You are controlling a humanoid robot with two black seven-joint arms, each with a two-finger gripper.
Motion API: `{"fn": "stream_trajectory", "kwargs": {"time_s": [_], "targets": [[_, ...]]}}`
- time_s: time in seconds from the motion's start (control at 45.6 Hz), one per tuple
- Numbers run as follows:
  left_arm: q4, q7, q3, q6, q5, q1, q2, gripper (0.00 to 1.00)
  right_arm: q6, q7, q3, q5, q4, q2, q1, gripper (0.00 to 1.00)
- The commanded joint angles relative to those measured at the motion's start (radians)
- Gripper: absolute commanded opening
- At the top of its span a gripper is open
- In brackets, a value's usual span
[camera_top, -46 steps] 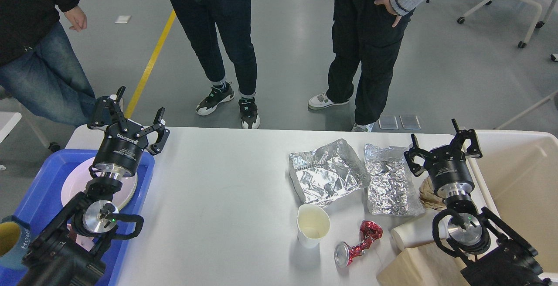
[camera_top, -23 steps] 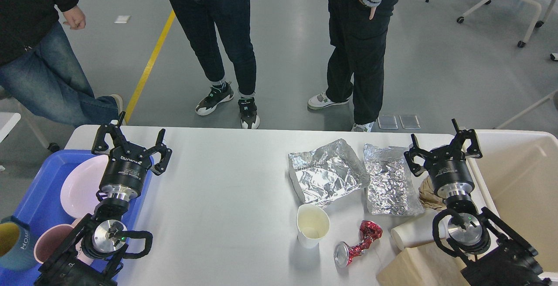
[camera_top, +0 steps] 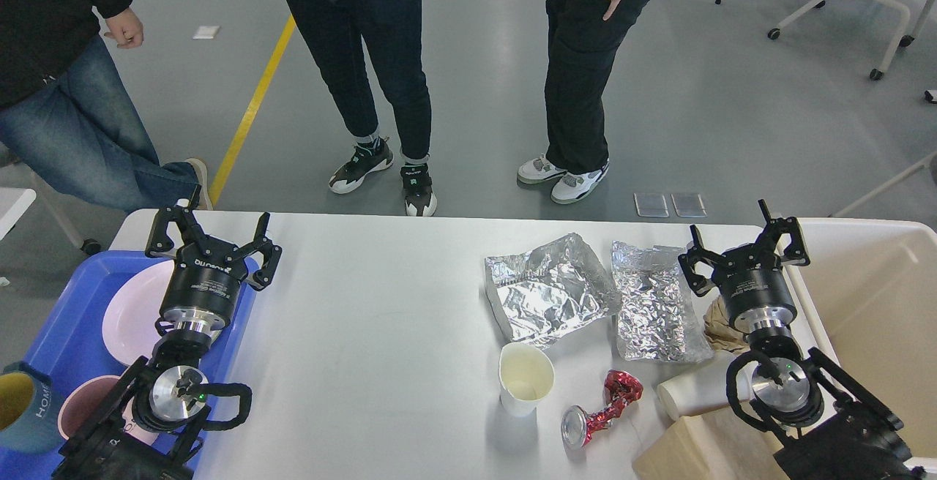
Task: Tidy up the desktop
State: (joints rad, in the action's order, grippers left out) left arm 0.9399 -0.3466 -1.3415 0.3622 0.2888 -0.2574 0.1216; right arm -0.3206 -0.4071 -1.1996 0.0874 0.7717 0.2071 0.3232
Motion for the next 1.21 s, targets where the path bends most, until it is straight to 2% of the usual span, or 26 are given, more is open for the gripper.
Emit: {"fn": "stream_trajectory", "kwargs": {"time_s": [0.0, 0.329, 0.724, 1.074, 1.184], "targets": [[0.002, 0.001, -0.042, 0.0, -0.017, -0.002, 0.018, 0.96, 0.0, 0.001, 0.0, 0.0, 0.0, 0.0, 0.0, 1.0], [-0.001, 0.005, -0.048, 0.0, -0.046, -0.017, 0.065, 0.96, 0.0, 0.001, 0.0, 0.0, -0.002, 0.0, -0.001, 1.0], [-0.015, 0.008, -0.028, 0.003, -0.201, -0.003, 0.03, 0.96, 0.0, -0.001, 0.0, 0.0, 0.0, 0.0, -0.001, 1.0], [-0.075, 0.014, -0.021, 0.012, -0.195, -0.033, 0.003, 0.96, 0.0, -0.001, 0.0, 0.0, -0.002, 0.0, 0.0, 1.0], [-0.079, 0.014, 0.019, 0.049, -0.194, -0.031, 0.004, 0.96, 0.0, -0.001, 0.0, 0.0, 0.0, 0.0, -0.001, 1.0]]}}
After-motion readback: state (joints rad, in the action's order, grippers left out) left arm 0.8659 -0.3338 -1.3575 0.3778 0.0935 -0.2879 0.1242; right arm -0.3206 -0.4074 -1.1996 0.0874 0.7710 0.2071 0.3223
